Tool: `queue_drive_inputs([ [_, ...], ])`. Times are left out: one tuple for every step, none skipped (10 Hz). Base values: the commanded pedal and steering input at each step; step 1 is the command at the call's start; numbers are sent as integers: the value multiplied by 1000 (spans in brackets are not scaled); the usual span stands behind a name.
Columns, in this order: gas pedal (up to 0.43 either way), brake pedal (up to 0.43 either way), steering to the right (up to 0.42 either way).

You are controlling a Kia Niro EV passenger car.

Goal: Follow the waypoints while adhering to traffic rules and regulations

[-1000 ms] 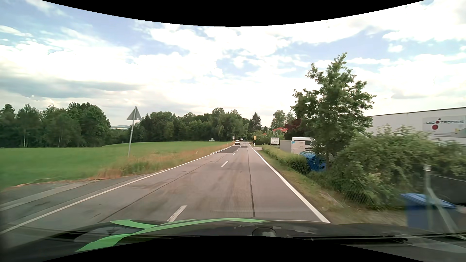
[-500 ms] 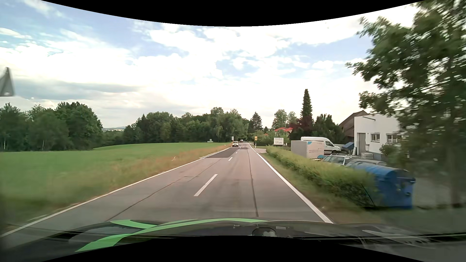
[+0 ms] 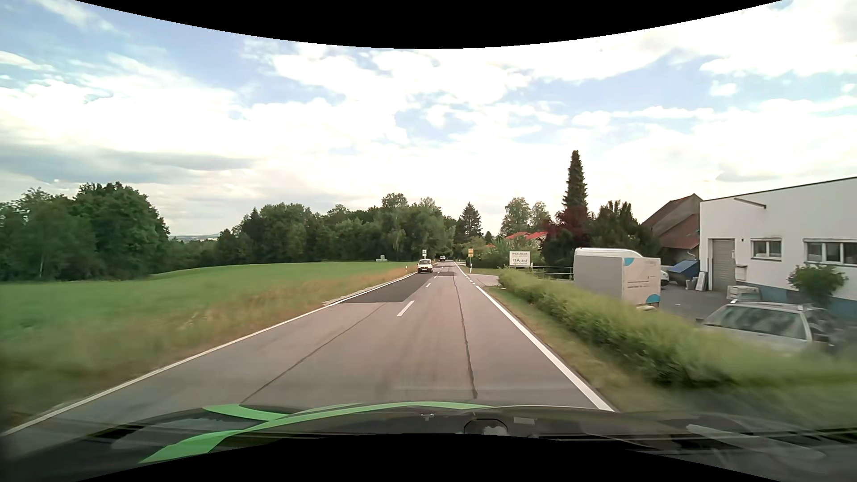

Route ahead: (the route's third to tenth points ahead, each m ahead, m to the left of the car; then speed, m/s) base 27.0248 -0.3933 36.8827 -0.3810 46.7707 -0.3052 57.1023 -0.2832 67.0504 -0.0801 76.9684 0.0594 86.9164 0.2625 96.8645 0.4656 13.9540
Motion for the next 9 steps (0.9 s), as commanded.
queue_drive_inputs([
  [110,0,1],
  [98,0,-1],
  [87,0,-1],
  [87,0,-1],
  [79,0,-1],
  [59,0,-1],
  [59,0,-2],
  [39,0,-1],
  [28,0,-1],
])
